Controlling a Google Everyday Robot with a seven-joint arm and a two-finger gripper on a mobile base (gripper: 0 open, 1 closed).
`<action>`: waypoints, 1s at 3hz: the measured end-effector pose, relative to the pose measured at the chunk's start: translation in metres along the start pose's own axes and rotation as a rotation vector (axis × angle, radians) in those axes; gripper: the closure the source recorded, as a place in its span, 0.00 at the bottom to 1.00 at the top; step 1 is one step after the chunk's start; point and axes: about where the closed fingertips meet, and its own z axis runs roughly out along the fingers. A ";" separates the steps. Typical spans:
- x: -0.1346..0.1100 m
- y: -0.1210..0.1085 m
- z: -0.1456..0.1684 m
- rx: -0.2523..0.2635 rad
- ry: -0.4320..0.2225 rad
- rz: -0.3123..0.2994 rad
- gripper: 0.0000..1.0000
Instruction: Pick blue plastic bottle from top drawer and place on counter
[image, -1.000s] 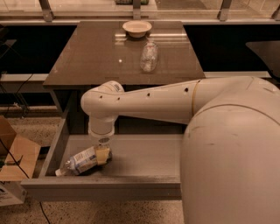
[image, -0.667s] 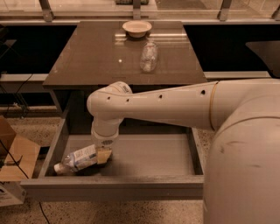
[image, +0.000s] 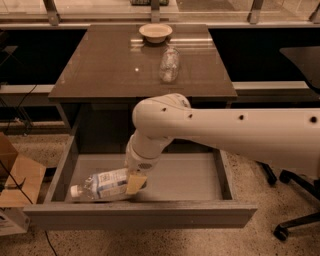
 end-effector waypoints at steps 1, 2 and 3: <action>0.024 0.008 -0.043 0.019 -0.053 0.073 1.00; 0.036 -0.008 -0.093 0.061 -0.072 0.072 1.00; 0.030 -0.052 -0.150 0.132 -0.058 0.024 1.00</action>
Offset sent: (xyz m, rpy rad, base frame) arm 0.0534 -0.0960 0.1541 0.1240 -0.1059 -0.0905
